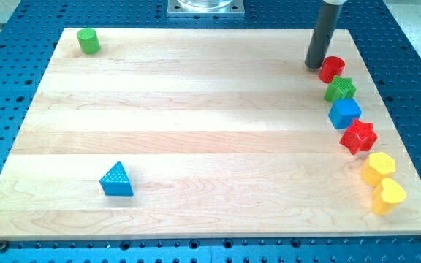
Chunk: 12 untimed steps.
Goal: Push the green circle above the red circle
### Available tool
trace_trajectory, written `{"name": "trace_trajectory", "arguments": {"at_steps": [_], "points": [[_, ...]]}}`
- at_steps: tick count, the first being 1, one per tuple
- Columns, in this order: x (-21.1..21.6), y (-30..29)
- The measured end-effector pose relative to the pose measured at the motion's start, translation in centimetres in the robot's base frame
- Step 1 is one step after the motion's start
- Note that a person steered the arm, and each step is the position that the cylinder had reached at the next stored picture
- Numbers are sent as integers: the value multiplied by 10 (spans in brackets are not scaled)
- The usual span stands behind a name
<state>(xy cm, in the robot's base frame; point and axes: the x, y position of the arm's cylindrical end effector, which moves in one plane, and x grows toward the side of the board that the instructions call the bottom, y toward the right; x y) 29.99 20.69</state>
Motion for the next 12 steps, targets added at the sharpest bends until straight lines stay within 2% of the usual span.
{"name": "trace_trajectory", "arguments": {"at_steps": [3,4,5,6,7,8,9,10,11,12], "points": [[20,-15],[25,-96],[41,-231],[10,-372],[-37,-476],[-48,-510],[-70,-480],[-75,-413],[-52,-356],[-39,-370]]}}
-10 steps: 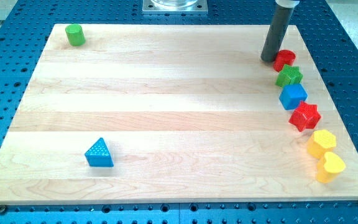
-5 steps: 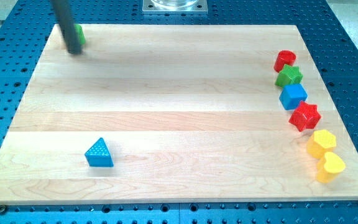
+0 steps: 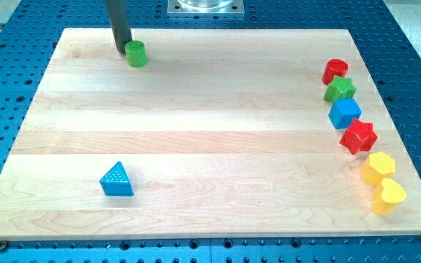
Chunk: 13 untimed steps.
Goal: Push the green circle above the red circle
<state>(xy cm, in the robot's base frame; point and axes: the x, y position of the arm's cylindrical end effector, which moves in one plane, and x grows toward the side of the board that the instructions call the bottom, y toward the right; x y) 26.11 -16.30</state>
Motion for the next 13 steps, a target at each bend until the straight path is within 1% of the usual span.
{"name": "trace_trajectory", "arguments": {"at_steps": [1,2,3,4,5,6,7,8,9,10,11,12,13], "points": [[25,20],[25,71],[36,53],[54,78],[53,156],[53,220],[57,203],[85,203],[82,258],[63,304],[45,283],[36,327],[27,351]]}}
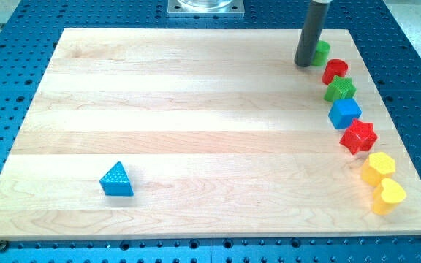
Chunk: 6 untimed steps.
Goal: Push the green circle above the red circle
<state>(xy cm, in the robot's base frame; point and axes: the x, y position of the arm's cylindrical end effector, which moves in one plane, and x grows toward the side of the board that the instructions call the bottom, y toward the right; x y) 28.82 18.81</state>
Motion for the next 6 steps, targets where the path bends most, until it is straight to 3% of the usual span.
{"name": "trace_trajectory", "arguments": {"at_steps": [1,3,4,5,6], "points": [[-24,-6],[-31,18],[-31,1],[4,-62],[102,-73]]}}
